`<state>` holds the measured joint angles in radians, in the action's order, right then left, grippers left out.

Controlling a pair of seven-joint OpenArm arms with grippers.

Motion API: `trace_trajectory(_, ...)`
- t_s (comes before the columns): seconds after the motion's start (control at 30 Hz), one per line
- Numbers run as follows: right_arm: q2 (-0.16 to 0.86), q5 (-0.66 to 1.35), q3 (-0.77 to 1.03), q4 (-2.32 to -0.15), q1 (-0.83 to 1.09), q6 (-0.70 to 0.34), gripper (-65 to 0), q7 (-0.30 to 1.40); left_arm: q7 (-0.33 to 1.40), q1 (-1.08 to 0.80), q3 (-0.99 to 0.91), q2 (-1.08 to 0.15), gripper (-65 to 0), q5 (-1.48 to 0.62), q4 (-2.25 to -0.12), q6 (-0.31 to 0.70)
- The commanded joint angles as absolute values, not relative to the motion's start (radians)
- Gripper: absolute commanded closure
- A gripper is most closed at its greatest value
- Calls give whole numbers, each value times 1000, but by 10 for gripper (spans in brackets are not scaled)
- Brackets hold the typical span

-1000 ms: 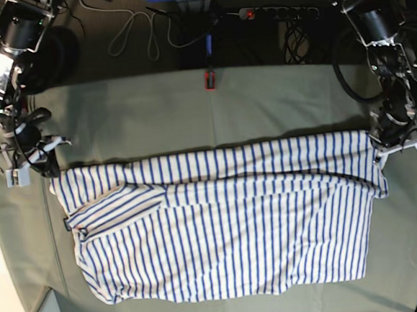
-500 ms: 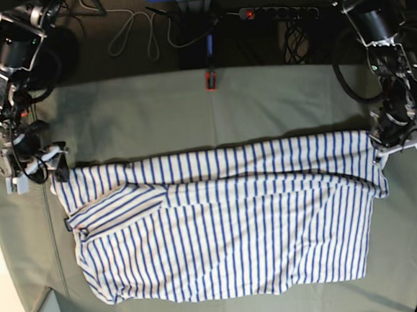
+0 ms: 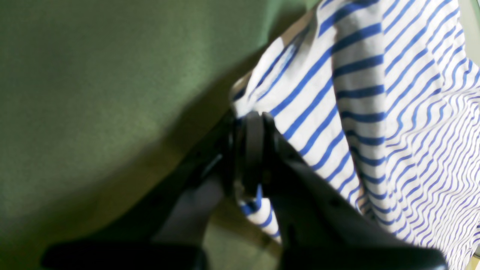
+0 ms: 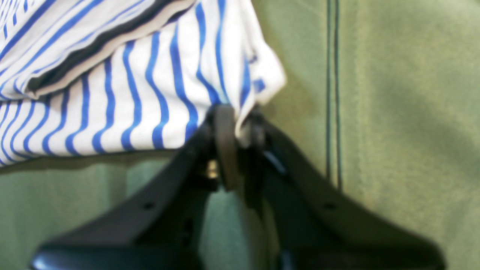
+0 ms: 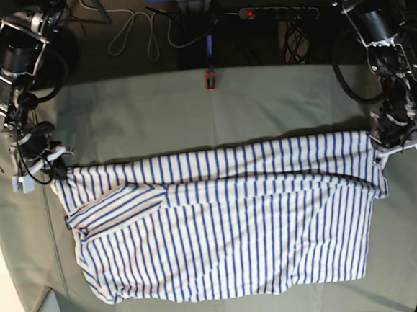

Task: Layout the t-shirt on the table in an organized manner, then fold the t-shirt properly
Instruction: 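Grasp the folded edge with both grippers and drag it away from the hem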

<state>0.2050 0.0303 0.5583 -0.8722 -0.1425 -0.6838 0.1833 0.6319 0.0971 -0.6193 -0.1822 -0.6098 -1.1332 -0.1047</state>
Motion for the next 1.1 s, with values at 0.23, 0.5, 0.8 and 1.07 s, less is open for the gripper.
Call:
trace_trajectory(0.23, 254, 42, 565, -892, -160, -698, 0, 177, 615, 107, -622, -197, -1, -607, -1162, -108)
trace_trajectory(0.5, 222, 44, 567, -1191, -183, -698, 0, 285, 800, 229, -622, -205, 0, -605, -1251, -111)
trace_trajectory(0.8, 213, 38, 568, -1305, -291, -698, 0, 449, 829, 337, -624, -206, 0, -605, -1267, -111)
trace_trajectory(1.07, 211, 42, 570, -1297, -242, -698, 0, 444, 829, 343, -625, -223, 0, -605, -1267, -111)
